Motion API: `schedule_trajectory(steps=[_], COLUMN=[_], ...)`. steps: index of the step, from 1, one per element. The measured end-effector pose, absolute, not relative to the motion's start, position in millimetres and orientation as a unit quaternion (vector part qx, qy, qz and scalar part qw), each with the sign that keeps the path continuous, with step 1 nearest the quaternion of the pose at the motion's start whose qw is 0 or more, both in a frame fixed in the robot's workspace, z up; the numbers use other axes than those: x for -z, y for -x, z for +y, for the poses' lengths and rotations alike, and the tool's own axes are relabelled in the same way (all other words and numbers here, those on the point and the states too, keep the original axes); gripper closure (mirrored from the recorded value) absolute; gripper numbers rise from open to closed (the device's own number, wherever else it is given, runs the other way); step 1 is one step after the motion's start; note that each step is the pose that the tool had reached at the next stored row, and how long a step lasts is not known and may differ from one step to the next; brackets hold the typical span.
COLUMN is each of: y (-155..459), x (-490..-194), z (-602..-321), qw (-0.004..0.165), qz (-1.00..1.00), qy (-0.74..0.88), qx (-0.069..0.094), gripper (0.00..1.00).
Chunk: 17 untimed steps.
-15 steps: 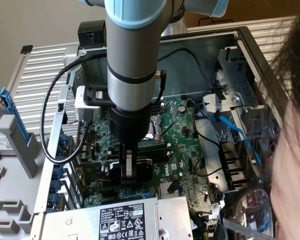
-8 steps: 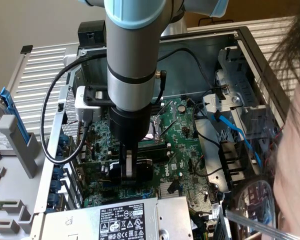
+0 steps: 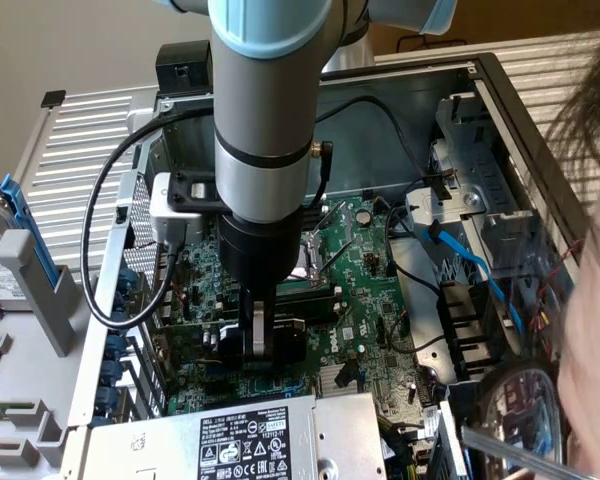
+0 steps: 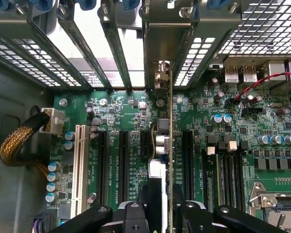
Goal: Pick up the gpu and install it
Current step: 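Insert the gpu into the slot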
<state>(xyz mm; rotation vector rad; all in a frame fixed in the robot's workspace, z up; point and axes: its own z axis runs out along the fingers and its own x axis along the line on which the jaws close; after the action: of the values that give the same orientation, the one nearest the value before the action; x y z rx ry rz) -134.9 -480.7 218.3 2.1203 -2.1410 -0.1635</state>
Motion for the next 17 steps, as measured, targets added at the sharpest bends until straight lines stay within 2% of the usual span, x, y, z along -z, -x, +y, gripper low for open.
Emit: schedule_trajectory(steps=[7, 8, 9, 10, 17], y=[134.6, 134.4, 134.6, 134.9, 134.9], x=[-218.4, -218.2, -218.2, -218.2, -218.3], z=[-481.0, -480.9, -480.9, -480.8, -480.7], qw=[0.062, 0.062, 0.062, 0.062, 0.062], qz=[-0.708, -0.708, -0.708, -0.708, -0.708], qy=[-0.702, -0.702, -0.702, -0.701, -0.701], qx=[0.053, 0.054, 0.054, 0.054, 0.054], gripper=[0.71, 0.65, 0.65, 0.58, 0.58])
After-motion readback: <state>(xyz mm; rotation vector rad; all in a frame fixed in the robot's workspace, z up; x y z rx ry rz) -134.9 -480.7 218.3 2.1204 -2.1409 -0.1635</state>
